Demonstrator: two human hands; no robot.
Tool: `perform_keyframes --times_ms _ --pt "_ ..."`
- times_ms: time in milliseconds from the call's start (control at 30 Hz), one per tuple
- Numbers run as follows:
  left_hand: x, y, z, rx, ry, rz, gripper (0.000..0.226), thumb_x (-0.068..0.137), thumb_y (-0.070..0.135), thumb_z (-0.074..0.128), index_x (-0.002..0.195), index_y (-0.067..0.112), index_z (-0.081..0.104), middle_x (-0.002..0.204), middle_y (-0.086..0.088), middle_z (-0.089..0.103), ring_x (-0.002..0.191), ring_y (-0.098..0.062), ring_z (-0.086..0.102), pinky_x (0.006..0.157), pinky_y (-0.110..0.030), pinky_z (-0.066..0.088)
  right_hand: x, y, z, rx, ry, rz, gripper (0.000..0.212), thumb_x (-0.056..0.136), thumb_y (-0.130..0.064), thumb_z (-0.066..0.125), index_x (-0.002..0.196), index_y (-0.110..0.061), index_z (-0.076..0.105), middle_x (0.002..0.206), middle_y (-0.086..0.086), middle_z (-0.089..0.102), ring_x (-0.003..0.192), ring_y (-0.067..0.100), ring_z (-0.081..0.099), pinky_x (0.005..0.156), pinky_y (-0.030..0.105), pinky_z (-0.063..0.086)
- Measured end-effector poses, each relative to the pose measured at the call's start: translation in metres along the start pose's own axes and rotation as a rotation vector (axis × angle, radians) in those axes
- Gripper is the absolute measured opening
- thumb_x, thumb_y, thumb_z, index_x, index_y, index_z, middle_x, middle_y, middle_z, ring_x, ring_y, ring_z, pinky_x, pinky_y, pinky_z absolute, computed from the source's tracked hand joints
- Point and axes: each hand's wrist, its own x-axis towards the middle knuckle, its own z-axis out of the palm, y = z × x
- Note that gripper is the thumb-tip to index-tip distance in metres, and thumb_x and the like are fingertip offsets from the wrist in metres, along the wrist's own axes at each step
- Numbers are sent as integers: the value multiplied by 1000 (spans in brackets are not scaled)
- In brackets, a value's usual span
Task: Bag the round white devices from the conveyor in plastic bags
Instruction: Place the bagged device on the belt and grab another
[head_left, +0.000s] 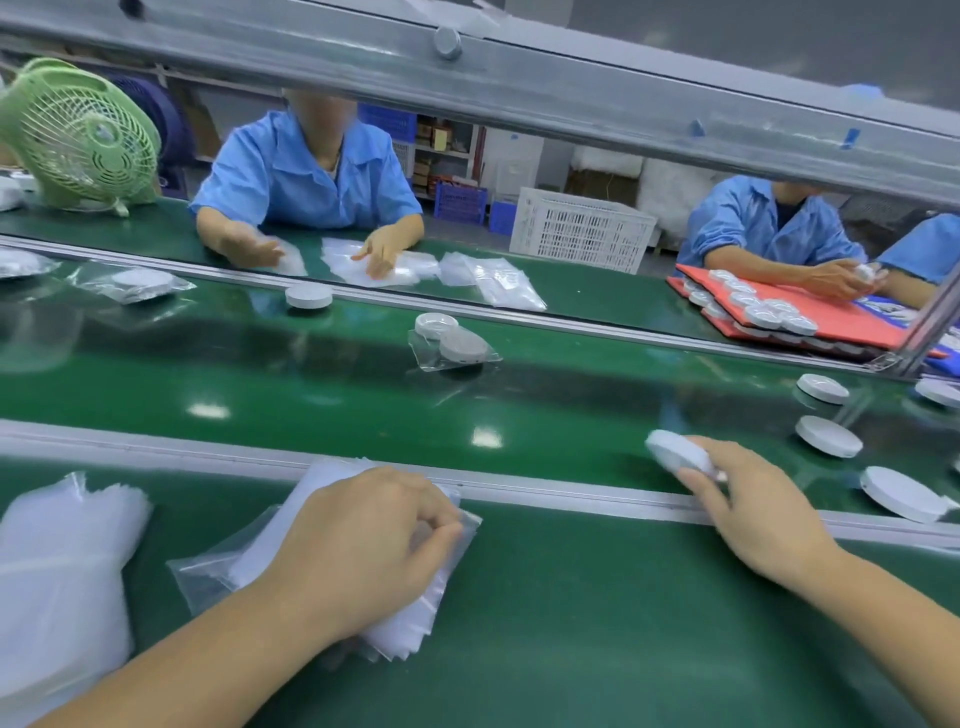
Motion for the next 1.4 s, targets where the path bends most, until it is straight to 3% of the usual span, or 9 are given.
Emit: perform_keyframes --times_ms 133,300,533,667,833,933,1167,1333,1400 --pt "3 -3 2 -219 115 -125 18 88 55 57 85 48 73 96 51 58 97 17 58 78 -18 49 -25 -90 8 -41 37 -644 34 106 -33 45 136 -30 61 130 -7 60 114 20 58 93 37 49" --pt "5 -3 7 -505 97 -194 15 90 44 67 80 41 77 88 35 70 89 12 65 78 -23 52 -44 -148 27 10 150 -902 30 108 -27 49 138 -29 56 133 -6 56 119 20 56 95 33 47" --pt "0 9 8 -747 -134 -71 37 88 69 49 103 48 74 101 24 74 101 4 67 92 -29 51 -53 -142 28 285 311 -864 27 102 -30 66 127 -21 61 122 -8 68 108 13 64 85 31 52" --pt "-4 7 6 -392 -137 4 50 92 68 39 96 31 72 86 12 72 83 -8 65 80 -38 54 -57 -128 22 460 305 -670 27 98 -33 62 123 -24 63 114 -13 68 98 10 66 81 27 51" --pt "-8 11 5 -28 -212 221 34 89 68 49 107 51 72 123 38 60 118 14 44 101 -16 37 -50 -128 27 713 315 -416 26 93 -29 60 119 -25 64 106 -12 67 93 14 64 76 24 48" --pt "-8 12 5 -6 -188 231 30 92 60 50 101 45 75 120 39 61 116 13 46 99 -16 39 -50 -126 28 645 305 -490 24 93 -25 62 116 -21 68 107 -11 65 96 14 63 78 29 48" --pt "-5 20 5 -363 177 -111 22 83 54 57 80 41 75 92 42 65 97 14 62 87 -26 54 -51 -131 35 488 324 -875 47 78 10 61 110 -22 75 121 -6 59 98 21 63 79 33 51" --pt "-11 27 5 -598 -61 -154 15 89 57 63 93 48 74 84 26 73 74 -3 71 80 -38 60 -54 -136 38 553 393 -886 34 81 11 69 102 -14 74 115 5 68 94 27 68 76 36 54" --pt "-12 33 0 -737 -186 -92 30 79 63 73 104 47 73 93 23 74 83 -4 72 86 -36 59 -57 -143 37 660 433 -808 25 82 4 79 98 -14 75 112 3 74 94 24 72 77 34 56"
